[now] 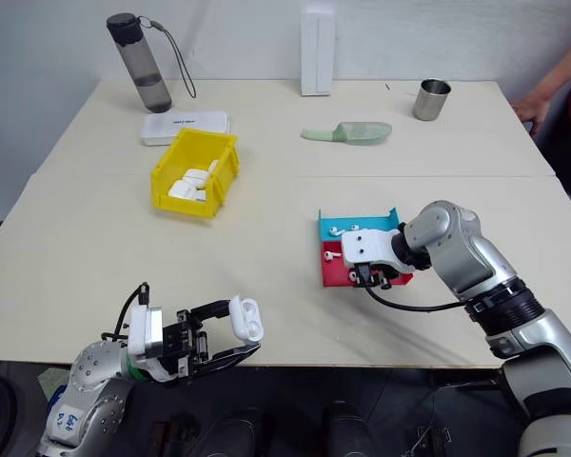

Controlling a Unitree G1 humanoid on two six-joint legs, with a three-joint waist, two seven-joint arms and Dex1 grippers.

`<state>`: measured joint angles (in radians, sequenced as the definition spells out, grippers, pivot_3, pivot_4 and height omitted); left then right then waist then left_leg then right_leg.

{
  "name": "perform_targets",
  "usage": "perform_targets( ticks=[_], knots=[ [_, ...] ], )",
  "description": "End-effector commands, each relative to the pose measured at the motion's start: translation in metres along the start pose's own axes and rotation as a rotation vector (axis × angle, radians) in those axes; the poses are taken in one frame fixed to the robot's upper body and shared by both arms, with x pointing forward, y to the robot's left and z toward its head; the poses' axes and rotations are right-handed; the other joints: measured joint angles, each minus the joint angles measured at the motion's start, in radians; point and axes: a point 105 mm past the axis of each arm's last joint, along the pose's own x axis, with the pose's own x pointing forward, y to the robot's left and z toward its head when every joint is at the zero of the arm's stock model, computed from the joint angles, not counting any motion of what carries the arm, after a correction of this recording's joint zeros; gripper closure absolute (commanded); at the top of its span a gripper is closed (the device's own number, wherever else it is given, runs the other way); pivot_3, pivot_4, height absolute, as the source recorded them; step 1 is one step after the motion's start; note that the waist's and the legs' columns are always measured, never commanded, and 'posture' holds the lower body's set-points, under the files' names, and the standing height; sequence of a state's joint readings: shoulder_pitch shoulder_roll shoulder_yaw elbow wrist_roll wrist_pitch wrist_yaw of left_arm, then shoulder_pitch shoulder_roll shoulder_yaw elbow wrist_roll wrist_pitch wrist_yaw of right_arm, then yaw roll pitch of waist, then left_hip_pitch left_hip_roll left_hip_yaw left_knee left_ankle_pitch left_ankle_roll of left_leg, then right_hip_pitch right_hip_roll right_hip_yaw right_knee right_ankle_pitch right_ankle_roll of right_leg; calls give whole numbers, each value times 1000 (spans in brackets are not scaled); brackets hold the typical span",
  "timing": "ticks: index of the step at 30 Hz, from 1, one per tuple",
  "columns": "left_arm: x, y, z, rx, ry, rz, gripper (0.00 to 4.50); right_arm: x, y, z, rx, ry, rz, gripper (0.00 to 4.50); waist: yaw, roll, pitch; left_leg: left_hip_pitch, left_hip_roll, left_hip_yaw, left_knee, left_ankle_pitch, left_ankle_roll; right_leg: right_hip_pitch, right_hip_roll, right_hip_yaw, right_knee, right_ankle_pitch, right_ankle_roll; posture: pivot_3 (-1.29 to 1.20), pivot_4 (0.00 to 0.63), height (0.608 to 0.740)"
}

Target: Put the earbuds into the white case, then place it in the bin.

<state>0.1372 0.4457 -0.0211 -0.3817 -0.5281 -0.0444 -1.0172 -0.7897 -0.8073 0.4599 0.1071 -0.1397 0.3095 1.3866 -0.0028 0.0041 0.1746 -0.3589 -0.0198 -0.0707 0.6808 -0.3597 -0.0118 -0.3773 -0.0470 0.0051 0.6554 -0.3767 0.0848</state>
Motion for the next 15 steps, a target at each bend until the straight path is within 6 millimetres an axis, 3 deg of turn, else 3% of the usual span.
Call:
perform_targets(
  ticks=[1, 3, 5, 10, 12, 15],
  knots=[
    [3, -6, 7, 27, -19, -22, 1765, -1, 0, 2, -10, 9, -1, 2783, 0, 0, 0, 0, 0, 0, 0, 0, 0, 0, 0, 0, 0, 0, 0, 0, 150, 740],
    [3, -6, 7, 26, -19, -23, 1765, -1, 1, 1, -12, 10, 9, 2783, 0, 0, 0, 0, 0, 0, 0, 0, 0, 0, 0, 0, 0, 0, 0, 0, 150, 740],
    [3, -6, 7, 26, -19, -24, 1765, -1, 2, 1, -13, 9, 9, 3149, 0, 0, 0, 0, 0, 0, 0, 0, 0, 0, 0, 0, 0, 0, 0, 0, 150, 740],
    [3, -5, 7, 29, -18, -25, 1765, -1, 3, 2, -13, 3, 13, 3149, 0, 0, 0, 0, 0, 0, 0, 0, 0, 0, 0, 0, 0, 0, 0, 0, 150, 740],
    [3, -5, 7, 28, -17, -26, 1765, -1, 3, 1, -13, 6, 7, 3504, 0, 0, 0, 0, 0, 0, 0, 0, 0, 0, 0, 0, 0, 0, 0, 0, 150, 740],
    [2, -5, 7, 29, -15, -25, 1765, 0, 5, 0, -14, 13, 14, 3504, 0, 0, 0, 0, 0, 0, 0, 0, 0, 0, 0, 0, 0, 0, 0, 0, 150, 740]
  ],
)
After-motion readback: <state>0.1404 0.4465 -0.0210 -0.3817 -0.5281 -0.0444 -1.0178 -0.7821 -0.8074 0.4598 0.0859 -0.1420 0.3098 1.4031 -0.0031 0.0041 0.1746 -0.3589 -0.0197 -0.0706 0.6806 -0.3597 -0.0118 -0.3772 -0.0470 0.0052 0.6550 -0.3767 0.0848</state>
